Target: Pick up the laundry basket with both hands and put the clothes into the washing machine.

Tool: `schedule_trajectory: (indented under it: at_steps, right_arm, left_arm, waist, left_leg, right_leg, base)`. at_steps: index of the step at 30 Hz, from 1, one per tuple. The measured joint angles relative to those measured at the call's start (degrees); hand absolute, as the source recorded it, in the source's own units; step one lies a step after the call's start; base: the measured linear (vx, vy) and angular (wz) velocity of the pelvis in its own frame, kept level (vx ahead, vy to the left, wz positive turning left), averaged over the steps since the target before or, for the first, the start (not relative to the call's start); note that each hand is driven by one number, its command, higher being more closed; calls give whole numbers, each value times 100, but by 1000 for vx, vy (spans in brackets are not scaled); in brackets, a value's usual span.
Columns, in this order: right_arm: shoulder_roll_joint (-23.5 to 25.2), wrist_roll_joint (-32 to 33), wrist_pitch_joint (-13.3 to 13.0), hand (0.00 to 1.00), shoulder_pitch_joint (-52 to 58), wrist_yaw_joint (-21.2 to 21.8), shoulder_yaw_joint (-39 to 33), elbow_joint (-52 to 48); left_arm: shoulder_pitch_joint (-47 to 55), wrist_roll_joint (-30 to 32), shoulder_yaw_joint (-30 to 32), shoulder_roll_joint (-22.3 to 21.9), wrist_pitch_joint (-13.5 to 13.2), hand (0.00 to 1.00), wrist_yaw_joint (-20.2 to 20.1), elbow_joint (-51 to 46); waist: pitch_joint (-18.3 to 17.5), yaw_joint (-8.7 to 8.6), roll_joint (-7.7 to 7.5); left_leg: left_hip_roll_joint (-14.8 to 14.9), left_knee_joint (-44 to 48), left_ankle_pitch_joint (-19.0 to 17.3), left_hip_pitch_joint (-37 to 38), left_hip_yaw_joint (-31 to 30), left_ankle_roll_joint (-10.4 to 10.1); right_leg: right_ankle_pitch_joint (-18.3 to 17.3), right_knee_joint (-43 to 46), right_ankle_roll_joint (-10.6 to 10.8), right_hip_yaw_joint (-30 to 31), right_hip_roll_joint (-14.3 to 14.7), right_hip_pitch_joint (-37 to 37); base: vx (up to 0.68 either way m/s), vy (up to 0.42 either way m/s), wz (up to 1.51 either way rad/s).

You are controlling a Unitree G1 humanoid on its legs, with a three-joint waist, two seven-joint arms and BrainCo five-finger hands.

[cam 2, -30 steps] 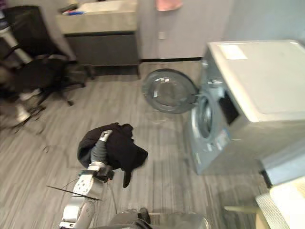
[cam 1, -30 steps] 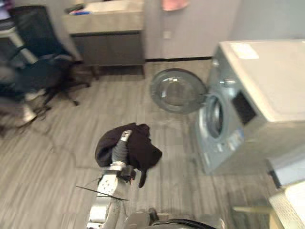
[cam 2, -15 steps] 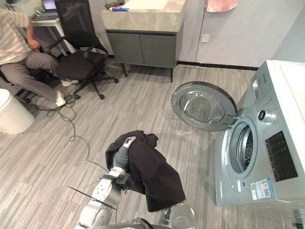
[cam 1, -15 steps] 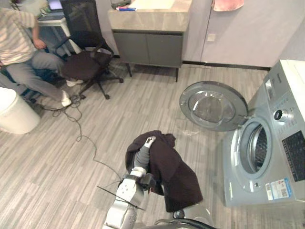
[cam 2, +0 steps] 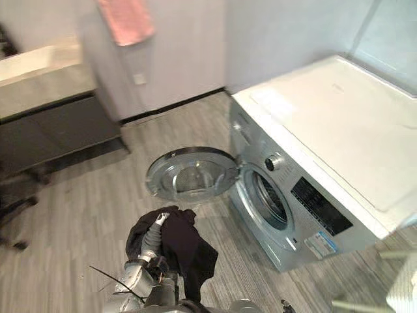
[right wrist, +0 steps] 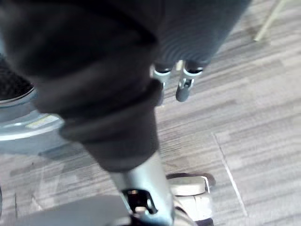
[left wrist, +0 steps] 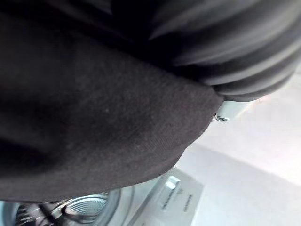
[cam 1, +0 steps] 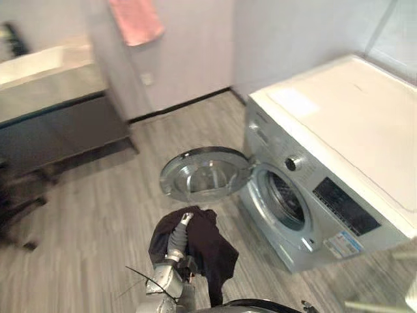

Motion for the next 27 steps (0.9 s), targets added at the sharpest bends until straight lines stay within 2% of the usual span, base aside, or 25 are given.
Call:
schedule_trajectory:
  at_steps: [1,2,4,5,6,7,8,9,10,11,12,13,14,15,16,17,19,21,23,24,25,26,27]
  right_arm:
    - [-55,0,-7,0,16,3,-2,28]
    - [89,26,-25,0,-26,16,-3,193]
    - [236,35,-27,0,-36,-21,-60,269]
    - [239,71,-54,0,-90,-19,-100,331]
    - [204,209,-88,0,-254,-57,-211,500]
    - [159,242,-91,0,-364,-86,-256,624]
    - [55,346,-117,0,-510,-38,-285,834]
    - [-41,446,-174,0,-596,86,-313,976]
    - [-59,444,-189,0,-627,99,-333,1047]
    - [-94,446,-159,0,-762,11,-396,1318]
    - [-149,507,-136,0,-870,-122,-516,1415]
    - [-254,568,-126,0,-919,-84,-474,1421]
    - [-260,577,-117,0,-935,-86,-425,1425]
    - [-261,666,-114,0,-1093,-197,-417,1503]
    - [-298,695,-120,0,-1258,-306,-409,1513]
    - [-350,692,-121,0,-1315,-389,-360,1511]
    - [-504,654,-113,0,-1447,-455,-1,1493]
    - [-529,620,-60,0,-1442,-517,428,1293]
    - [-542,626,15,0,-1411,-634,919,764]
    - [-546,676,11,0,-1411,-634,968,530]
    - [-561,679,18,0,-1432,-659,1041,149]
    - [-577,763,17,0,-1422,-689,1051,3]
    - [-577,922,17,0,-1441,-749,1055,-242]
  left_arm:
    - [46,9,-32,-48,12,100,2,49]
    - [-85,17,-40,52,33,100,2,223]
    - [-162,14,21,162,37,100,23,226]
    - [-234,12,46,238,37,100,47,246]
    - [-358,-9,160,271,23,100,78,359]
    - [-442,-17,241,289,7,100,125,455]
    - [-652,-19,387,369,2,100,150,680]
    - [-837,-47,510,465,-16,100,222,835]
    - [-910,-98,561,512,-16,100,264,890]
    - [-1056,-212,642,582,-19,100,312,962]
    - [-1249,-299,650,600,-19,100,378,1050]
    - [-1374,-368,669,617,-27,100,386,1107]
    - [-1406,-417,678,683,-35,100,386,1154]
    - [-1530,-490,694,701,-40,100,400,1304]
    - [-1556,-514,705,627,-34,100,420,1323]
    - [-1557,-531,709,554,-40,100,456,1311]
    - [-1561,-589,908,403,-135,100,531,1308]
    - [-1567,-753,1199,383,-146,100,690,1304]
    - [-1463,-930,1632,399,-195,100,980,1202]
    - [-1475,-956,1717,394,-211,100,1039,1147]
    - [-1574,-1009,1774,367,-232,100,1150,1021]
    - [-1689,-1038,1776,327,-265,100,1232,904]
    - [-1933,-1102,1810,272,-344,100,1294,780]
  waist:
    - [-71,-23,120]
    - [-88,-111,-141]
    - [-128,-70,-396]
    - [-127,-62,-439]
    - [-127,-13,-442]
    - [-125,-15,-439]
    - [-113,-84,-413]
    - [-114,-118,-415]
    - [-114,-116,-414]
    - [-74,-123,-350]
    - [18,-157,-199]
    - [65,-147,-129]
    - [79,-143,-116]
    - [133,-135,-43]
    - [220,-154,103]
    - [239,-152,173]
    - [326,-112,206]
    - [478,-99,224]
    - [851,-81,147]
    - [943,-65,112]
    - [1105,-40,75]
    - [1230,-32,31]
    - [1517,-12,-85]
  left_leg:
    - [86,123,-191,24,92,-202]
    - [-41,420,-724,81,534,-82]
    - [-112,512,-963,222,1106,79]
    - [-83,590,-1148,333,1554,201]
    - [2,530,-1244,514,2135,295]
    - [30,436,-1258,618,2410,318]
    - [52,214,-1254,780,2816,323]
    - [65,-24,-1247,912,3137,317]
    - [101,-102,-1244,969,3334,312]
    - [207,-174,-1246,1030,3629,309]
    - [296,-235,-1232,1054,3830,293]
    - [333,-255,-1212,1084,3930,279]
    - [340,-247,-1200,1110,3956,268]
    - [431,-232,-1151,1161,3938,242]
    - [456,-213,-1107,1227,3877,233]
    - [478,-150,-1107,1244,3845,234]
    - [681,535,-1121,1094,3786,257]
    - [1090,1619,-1119,787,3548,341]
    - [1482,3094,-716,162,2790,909]
    - [1471,3418,-766,-68,2526,828]
    - [1408,3734,-920,-563,2186,598]
    - [1334,3750,-979,-881,2110,520]
    - [1203,3498,-1040,-1171,2143,439]
  right_leg:
    - [-107,39,90,145,26,17]
    - [-305,286,299,439,-266,-95]
    - [-277,521,470,599,-474,-319]
    - [-162,705,662,474,-608,-538]
    - [-8,958,856,77,-768,-899]
    - [79,1036,863,-354,-895,-1105]
    - [182,954,760,-1665,-1205,-1326]
    - [322,734,526,-2973,-1420,-1412]
    - [386,602,423,-3513,-1457,-1415]
    - [469,349,288,-4262,-1415,-1445]
    - [563,173,208,-4511,-1342,-1520]
    - [768,-13,190,-4598,-1299,-1572]
    - [1124,-194,107,-4566,-1249,-1551]
    - [1247,-264,36,-4564,-1144,-1427]
    - [1196,-84,26,-4521,-1147,-1446]
    - [1142,-4,2,-4508,-1150,-1446]
    - [886,134,0,-4475,-1128,-1355]
    - [706,162,-89,-4501,-941,-1129]
    - [507,256,-292,-4424,-713,-850]
    - [454,302,-345,-4384,-704,-867]
    - [437,433,-348,-4363,-704,-1023]
    - [408,536,-392,-4364,-736,-1151]
    - [316,746,-361,-4326,-842,-1311]
  base:
    - [404,660,-170]
    - [277,551,-127]
    - [157,437,-147]
    - [97,433,-211]
    - [38,322,-208]
    - [-17,260,-207]
    - [-22,216,-183]
    - [-10,193,-171]
    - [45,139,-166]
    - [51,66,-141]
    - [85,30,-133]
    - [80,-14,-81]
    - [160,-64,-61]
    - [157,-108,-44]
    - [152,-119,-31]
    - [130,-114,-9]
    - [160,-153,-3]
    - [123,-171,-9]
    - [76,-138,-31]
    - [20,-66,-39]
    - [-8,-9,-25]
    - [-1,30,-17]
    - [-20,84,-11]
